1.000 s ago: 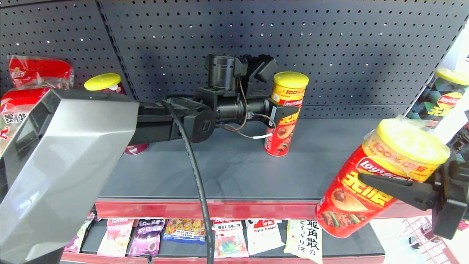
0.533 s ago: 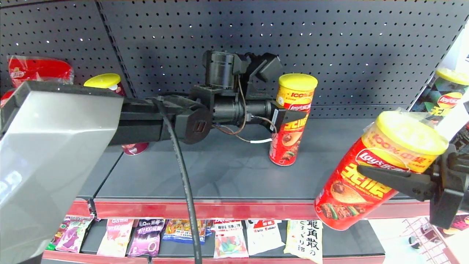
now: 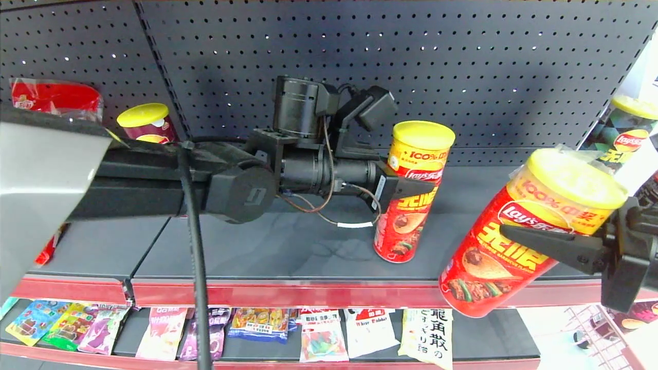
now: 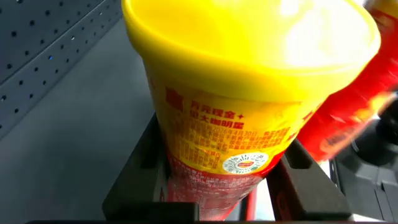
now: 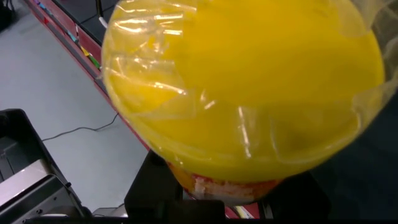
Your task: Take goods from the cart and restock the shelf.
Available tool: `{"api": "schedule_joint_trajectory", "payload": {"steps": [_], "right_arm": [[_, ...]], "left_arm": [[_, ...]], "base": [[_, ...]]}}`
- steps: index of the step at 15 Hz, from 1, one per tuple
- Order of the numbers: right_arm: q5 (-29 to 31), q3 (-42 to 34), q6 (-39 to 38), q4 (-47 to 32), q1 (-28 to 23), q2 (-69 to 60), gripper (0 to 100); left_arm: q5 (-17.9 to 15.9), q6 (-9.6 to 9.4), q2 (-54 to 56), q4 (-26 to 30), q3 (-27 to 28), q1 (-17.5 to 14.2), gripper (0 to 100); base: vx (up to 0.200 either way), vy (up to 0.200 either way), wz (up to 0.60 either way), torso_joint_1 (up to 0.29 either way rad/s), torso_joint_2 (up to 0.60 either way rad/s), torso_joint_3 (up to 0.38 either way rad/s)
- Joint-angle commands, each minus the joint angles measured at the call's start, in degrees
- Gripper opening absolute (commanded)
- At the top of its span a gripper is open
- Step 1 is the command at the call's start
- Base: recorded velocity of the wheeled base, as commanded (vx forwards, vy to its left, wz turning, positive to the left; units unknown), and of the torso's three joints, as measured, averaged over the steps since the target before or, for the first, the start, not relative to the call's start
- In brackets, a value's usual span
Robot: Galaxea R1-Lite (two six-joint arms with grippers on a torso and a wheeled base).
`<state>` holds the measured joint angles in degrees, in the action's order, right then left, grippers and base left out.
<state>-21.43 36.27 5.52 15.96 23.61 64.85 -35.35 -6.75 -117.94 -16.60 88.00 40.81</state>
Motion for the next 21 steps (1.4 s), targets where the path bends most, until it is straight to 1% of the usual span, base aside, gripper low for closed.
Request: {"api": "schedule_joint_trajectory", "payload": {"steps": [1, 4, 8, 10, 14, 21], "right_arm": [[0.0, 0.3, -0.3, 0.0, 0.0, 0.1, 0], [0.0, 0.5, -0.3, 0.0, 0.0, 0.1, 0], [0.1, 0.8, -0.3, 0.0, -0.1, 0.2, 0], [0.1, 0.8, -0.4, 0.0, -0.3, 0.2, 0], [-0.2, 1.6, -0.4, 0.0, -3.2, 0.5, 0], [0.1, 4.3, -0.3, 0.0, -6.6, 3.7, 0]], "left_arm": [[-0.3, -0.37, 1.8, -1.2, -2.7, 0.3, 0], [-0.3, -0.28, 1.8, -2.5, -4.4, 1.0, 0], [-0.3, -0.28, 1.7, -3.0, -4.8, 1.1, 0], [-0.3, -0.19, 1.7, -4.8, -6.3, 1.1, 0], [-0.7, -0.19, 1.8, -7.9, -8.9, 1.5, 0], [-0.8, 0.25, 2.3, -8.6, -9.5, 1.9, 0]], "base": [[0.0, 0.0, 0.0, 0.0, 0.0, 0.0], [0.0, 0.0, 0.0, 0.0, 0.0, 0.0], [0.0, 0.0, 0.0, 0.0, 0.0, 0.0], [0.0, 0.0, 0.0, 0.0, 0.0, 0.0], [0.0, 0.0, 0.0, 0.0, 0.0, 0.0], [0.0, 0.0, 0.0, 0.0, 0.0, 0.0]]}}
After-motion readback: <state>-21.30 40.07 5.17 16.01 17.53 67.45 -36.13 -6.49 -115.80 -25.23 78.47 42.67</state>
